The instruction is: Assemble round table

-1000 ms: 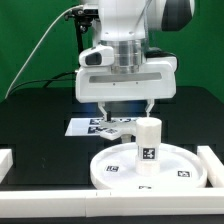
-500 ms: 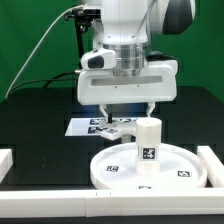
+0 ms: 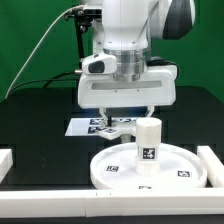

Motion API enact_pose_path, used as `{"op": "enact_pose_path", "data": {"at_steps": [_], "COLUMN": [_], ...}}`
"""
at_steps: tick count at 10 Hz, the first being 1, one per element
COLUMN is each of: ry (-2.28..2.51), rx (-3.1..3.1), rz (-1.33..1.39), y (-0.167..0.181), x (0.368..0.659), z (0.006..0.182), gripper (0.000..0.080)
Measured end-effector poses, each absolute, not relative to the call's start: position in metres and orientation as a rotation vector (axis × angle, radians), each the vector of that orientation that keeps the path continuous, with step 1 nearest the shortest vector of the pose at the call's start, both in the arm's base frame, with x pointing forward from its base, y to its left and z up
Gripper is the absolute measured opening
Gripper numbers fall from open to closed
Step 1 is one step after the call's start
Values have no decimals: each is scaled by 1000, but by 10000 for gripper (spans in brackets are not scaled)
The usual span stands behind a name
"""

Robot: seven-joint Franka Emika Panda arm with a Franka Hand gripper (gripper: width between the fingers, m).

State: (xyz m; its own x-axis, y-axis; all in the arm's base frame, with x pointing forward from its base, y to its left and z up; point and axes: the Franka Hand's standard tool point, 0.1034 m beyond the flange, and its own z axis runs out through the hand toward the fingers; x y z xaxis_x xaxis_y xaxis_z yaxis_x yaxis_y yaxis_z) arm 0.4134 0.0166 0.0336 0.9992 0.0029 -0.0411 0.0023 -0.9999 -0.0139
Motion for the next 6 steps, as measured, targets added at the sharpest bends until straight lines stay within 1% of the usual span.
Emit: {"op": "enact_pose_path", "data": {"at_steps": [6], "ry": [13], "rx": [-3132], "rz": [61], "y": [12], "x": [419], "z": [31], "gripper": [649]}}
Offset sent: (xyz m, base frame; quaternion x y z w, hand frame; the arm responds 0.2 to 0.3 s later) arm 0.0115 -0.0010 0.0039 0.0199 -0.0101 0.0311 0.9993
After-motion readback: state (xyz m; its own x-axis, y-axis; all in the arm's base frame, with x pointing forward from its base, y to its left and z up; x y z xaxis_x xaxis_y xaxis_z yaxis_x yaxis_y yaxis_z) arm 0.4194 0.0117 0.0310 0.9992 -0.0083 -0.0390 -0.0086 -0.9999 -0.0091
